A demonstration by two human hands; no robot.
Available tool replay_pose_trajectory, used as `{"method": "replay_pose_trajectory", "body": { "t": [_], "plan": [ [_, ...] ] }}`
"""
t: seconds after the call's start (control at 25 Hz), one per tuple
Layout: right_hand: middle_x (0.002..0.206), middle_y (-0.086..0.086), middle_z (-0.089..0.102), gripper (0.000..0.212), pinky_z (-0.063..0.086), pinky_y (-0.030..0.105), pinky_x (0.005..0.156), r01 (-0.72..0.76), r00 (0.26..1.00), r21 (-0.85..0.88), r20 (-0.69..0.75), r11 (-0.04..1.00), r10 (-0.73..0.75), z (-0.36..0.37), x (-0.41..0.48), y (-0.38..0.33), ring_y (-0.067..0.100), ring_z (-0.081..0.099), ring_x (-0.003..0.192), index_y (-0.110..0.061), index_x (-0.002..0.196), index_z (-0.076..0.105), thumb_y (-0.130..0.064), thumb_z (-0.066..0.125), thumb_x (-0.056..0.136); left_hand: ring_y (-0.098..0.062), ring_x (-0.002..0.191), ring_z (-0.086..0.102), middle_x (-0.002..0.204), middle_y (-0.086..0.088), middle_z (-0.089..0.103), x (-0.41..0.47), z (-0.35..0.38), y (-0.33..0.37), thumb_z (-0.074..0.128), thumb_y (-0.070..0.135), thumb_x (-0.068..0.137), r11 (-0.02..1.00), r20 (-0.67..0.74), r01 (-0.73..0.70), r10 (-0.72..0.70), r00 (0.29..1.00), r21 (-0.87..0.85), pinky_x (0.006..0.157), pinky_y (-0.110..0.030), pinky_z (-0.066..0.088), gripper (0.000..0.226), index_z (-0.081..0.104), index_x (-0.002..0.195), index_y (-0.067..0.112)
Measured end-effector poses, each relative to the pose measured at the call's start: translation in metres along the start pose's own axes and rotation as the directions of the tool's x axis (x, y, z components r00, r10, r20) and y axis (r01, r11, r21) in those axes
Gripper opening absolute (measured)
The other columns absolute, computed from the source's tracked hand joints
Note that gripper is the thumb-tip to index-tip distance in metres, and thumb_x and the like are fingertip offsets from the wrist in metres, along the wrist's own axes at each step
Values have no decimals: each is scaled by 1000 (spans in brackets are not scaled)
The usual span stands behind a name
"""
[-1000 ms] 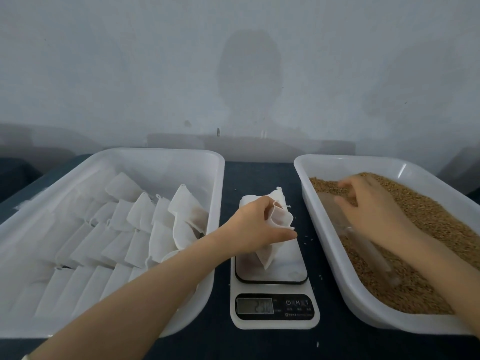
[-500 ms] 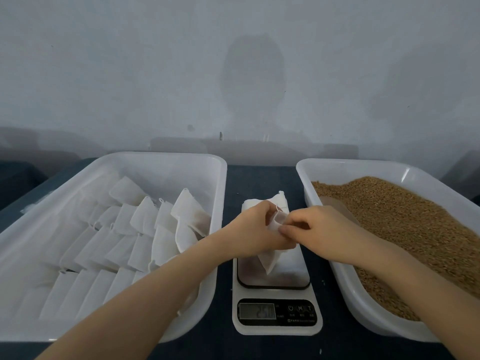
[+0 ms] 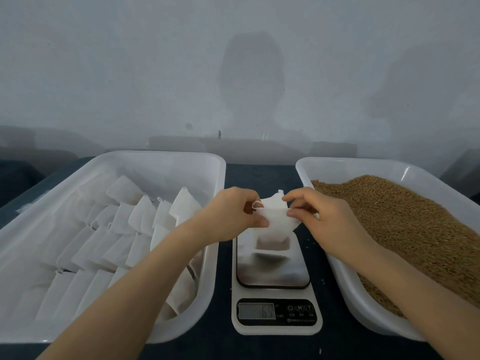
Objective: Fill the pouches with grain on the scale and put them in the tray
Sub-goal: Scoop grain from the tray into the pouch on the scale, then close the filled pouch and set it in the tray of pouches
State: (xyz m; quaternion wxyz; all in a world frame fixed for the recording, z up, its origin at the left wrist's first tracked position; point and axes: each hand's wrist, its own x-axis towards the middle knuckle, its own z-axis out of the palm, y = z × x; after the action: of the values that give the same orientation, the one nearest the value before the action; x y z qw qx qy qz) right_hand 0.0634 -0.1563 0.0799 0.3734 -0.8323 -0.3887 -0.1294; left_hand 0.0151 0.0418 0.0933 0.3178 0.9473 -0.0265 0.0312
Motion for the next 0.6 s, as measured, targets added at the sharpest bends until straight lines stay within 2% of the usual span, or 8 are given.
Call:
{"method": "replay_pose_trajectory", "body": {
  "t": [0.12,0.2,0.36,0.48,0.6],
  "plan": [
    [78,-4,67,20,39,1,70,67,998,-35,6,997,-67,2,-2,-1,-5,58,80,-9,102,68,-4,68,83,-6,64,50,70,11,54,-2,-1,-1,71,35,83,1000,11,-2,1,1000,28,56,-15,34,24,51,72,31],
    [79,-7,66,22,37,-1,69,16,998,-36,68,999,-14,3,-4,-2,-9,55,81,-13,105,67,-8,68,84,-6,66,51,73,12,55,-4,2,-2,71,36,83,998,46,-1,-2,999,65,58,-14,35,21,52,76,28],
    [87,-18,61,32,36,0,68,-149,968,15,206,989,143,4,-8,0,-13,53,79,-37,110,54,-27,69,84,-11,78,57,84,6,62,-7,5,-2,73,36,81,998,89,12,-17,996,57,67,-16,43,23,60,95,22],
    [89,-16,63,31,36,0,67,-186,961,6,207,982,181,5,-7,1,-13,53,79,-35,113,54,-30,67,85,-15,85,60,91,3,65,-9,4,0,74,35,81,999,94,18,-22,995,43,74,-19,45,28,61,101,21],
    [88,-14,65,28,36,0,67,-194,965,12,184,981,188,6,-6,2,-11,54,80,-33,112,55,-29,65,86,-16,85,60,91,1,64,-9,5,2,73,35,81,999,80,21,-24,997,46,72,-19,44,29,62,102,19]
  ]
}}
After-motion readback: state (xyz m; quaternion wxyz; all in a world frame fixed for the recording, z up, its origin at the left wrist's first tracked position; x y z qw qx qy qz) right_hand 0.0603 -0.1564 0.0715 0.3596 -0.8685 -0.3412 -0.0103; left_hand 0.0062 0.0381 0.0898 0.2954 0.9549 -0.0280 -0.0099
